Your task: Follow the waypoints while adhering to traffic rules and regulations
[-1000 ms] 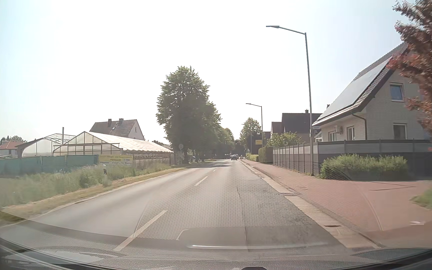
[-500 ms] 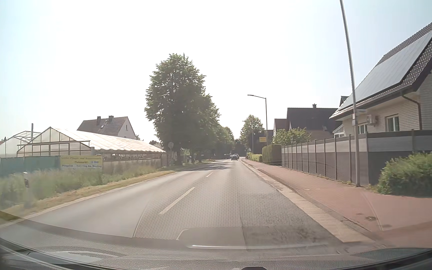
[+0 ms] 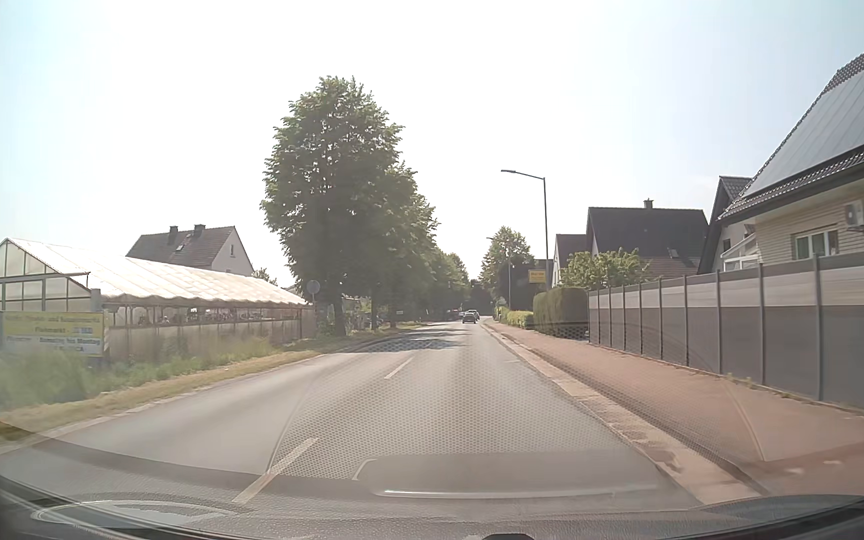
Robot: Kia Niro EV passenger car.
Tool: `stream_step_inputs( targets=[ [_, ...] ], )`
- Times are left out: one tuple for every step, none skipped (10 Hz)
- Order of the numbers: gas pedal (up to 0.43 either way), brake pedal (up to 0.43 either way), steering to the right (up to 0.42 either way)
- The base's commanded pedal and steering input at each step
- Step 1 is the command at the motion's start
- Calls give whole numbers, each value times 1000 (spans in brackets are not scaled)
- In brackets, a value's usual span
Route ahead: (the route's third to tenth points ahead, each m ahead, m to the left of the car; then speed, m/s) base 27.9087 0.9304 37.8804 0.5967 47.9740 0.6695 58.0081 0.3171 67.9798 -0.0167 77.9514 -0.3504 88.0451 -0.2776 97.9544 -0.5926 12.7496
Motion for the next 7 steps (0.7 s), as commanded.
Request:
stream_step_inputs(
  targets=[
    [87,0,-1],
    [87,0,0],
    [87,0,-1],
    [87,0,0],
    [98,0,-1],
    [118,0,0],
    [150,0,-1]
  ],
)
